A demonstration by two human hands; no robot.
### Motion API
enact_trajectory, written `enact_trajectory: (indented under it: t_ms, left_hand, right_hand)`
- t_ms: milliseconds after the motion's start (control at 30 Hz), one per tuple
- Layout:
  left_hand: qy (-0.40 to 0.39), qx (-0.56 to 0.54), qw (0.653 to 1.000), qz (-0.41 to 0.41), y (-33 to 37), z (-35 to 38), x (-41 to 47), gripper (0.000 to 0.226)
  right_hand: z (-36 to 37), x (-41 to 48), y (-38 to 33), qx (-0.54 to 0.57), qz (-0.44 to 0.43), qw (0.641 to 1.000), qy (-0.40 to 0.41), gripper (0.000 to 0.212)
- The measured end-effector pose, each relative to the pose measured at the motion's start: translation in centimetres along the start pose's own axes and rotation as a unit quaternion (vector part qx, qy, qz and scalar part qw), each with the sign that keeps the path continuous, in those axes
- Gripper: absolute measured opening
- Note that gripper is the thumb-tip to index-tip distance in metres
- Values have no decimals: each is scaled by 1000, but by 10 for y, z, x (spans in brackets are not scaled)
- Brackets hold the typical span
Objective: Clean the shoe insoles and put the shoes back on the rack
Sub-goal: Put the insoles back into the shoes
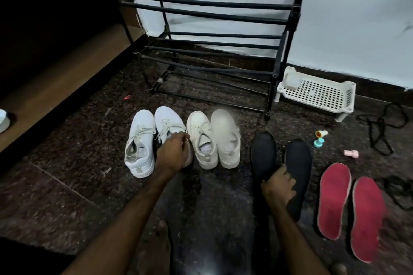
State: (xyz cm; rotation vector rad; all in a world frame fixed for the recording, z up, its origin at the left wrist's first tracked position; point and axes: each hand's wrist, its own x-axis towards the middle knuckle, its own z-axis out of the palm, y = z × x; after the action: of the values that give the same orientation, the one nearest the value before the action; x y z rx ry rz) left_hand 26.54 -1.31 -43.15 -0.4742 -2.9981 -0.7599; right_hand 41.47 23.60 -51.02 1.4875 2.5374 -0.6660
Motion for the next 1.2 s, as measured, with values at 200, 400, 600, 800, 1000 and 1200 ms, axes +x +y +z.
enact_trajectory:
  t_ms: [200,400,600,800,1000,1200]
  left_hand:
    - [100,46,987,-118,-70,-33,18,18]
    - [-52,88,951,-293,-145,-56,30,72]
    - [-27,48,953,-296,-149,-37,18,58]
    - [12,43,966,-256,-126,-18,-3,25]
    - [75,-410,826,-380,-138,-46,-5,15]
    - [110,-648,670,-347,-139,-86,17,22]
  right_hand:
    - [9,13,4,-19,3,999,-35,53]
    - [9,23,17,177,50,982,-32,39]
    - [3,20,21,310,112,944,-1,43]
    - [0,5,12,382,33,924,18,24]
    - [-26,-13,-30,508,-60,859,20,17]
    - [-25,-20,-51,511,-109,853,-22,13]
